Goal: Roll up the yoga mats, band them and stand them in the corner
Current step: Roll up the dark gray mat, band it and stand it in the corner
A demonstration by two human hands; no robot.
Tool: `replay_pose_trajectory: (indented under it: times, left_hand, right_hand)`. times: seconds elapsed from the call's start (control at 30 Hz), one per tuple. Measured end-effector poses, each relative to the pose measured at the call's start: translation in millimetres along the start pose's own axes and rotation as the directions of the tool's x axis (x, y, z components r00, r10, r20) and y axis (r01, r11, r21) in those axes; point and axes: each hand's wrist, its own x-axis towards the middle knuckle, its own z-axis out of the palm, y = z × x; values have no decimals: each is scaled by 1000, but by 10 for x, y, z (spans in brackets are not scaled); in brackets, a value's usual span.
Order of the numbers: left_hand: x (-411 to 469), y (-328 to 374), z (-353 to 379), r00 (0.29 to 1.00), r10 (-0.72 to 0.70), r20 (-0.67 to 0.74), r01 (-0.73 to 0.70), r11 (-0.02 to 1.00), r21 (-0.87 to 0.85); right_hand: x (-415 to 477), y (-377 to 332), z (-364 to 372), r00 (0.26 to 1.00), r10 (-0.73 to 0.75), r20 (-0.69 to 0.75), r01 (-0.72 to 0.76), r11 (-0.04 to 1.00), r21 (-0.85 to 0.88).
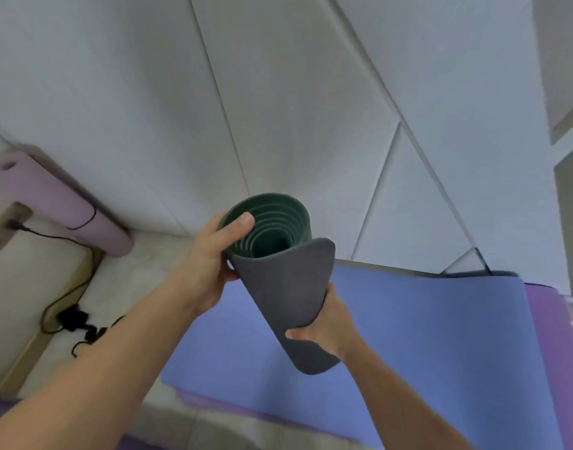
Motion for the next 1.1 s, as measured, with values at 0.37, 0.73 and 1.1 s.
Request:
replay_pose_trajectory:
  times: [0.37,0.73,1.1]
  left_hand:
    - [570,-1639,-166,930,-117,-348,86,991,-103]
    - [289,-1701,15,892,-3,-452,122,965,233]
    - [261,-1810,22,906,-129,-404,178,980,86]
  right_hand:
    - [1009,1199,1061,997,-35,74,43,993,-112]
    - [108,86,580,918,265,295,-392,495,776]
    - [264,-277,680,935,353,32,-317,791,524]
